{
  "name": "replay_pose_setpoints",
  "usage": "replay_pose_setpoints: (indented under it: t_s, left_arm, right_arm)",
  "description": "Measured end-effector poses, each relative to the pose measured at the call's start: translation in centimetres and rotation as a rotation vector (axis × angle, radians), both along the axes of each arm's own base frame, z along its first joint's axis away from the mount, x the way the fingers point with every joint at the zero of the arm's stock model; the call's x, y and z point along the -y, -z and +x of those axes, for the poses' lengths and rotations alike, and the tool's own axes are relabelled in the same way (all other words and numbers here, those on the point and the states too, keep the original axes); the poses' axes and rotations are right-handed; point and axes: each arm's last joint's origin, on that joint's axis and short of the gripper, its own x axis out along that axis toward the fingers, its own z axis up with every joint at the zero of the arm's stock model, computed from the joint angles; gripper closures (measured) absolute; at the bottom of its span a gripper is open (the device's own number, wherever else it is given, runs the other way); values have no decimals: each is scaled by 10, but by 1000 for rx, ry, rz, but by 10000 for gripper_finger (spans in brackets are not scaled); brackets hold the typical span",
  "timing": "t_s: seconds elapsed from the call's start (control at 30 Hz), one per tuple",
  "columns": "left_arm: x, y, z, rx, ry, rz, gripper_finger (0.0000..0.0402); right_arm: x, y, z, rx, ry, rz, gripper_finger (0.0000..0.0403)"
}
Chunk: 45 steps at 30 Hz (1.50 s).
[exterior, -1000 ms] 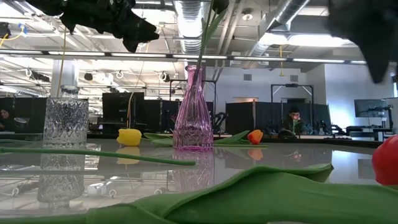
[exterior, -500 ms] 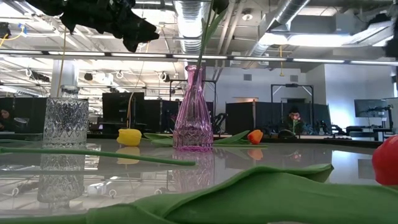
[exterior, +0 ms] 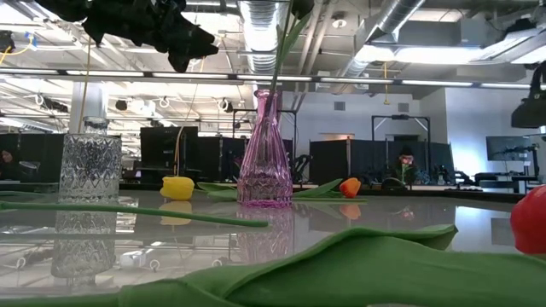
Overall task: Sort flowers into vase by color
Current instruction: Put the right red flower into the violet vase
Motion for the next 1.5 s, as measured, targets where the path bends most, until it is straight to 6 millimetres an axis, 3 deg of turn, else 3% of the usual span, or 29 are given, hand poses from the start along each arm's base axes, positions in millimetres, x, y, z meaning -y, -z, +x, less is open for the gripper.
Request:
replay_pose_setpoints:
  t_s: [0.13, 0.37, 0.5, 0.57, 0.67, 0.9, 1.13, 1.27, 1.4, 1.5]
  left_arm:
    - [0, -1, 0, 7, -2, 7, 265]
    - [0, -1, 0, 8, -5, -3, 265]
    - [0, -1, 0, 7, -9, -16, 265]
    - [0, -1, 0, 7, -10, -17, 265]
    - [0, -1, 0, 8, -10, -19, 265]
    - [-1, -2, 0, 23, -22, -41, 265]
    - [-1, -2, 0, 23, -37, -49, 265]
    - [-1, -2, 0, 23, -38, -48, 265]
    - [-2, -3, 0, 25, -55, -30, 265]
    - [-2, -4, 0, 33, -77, -7, 265]
  right_arm:
    - [0, 1, 1, 8, -2, 8, 172]
    - [8, 18, -3, 52, 3, 33, 269]
    - [14, 9, 2, 57, -18, -26, 333]
    - [21, 1, 4, 74, -47, -150, 362]
    - [30, -19, 11, 160, -77, -334, 384]
    - [56, -67, 24, 361, -176, -645, 382]
    - [74, -126, 24, 460, -341, -980, 380]
    - [77, -157, 27, 486, -474, -1071, 379]
    - [76, -184, 37, 575, -740, -1083, 380]
    - [77, -202, 44, 766, -1043, -1050, 380]
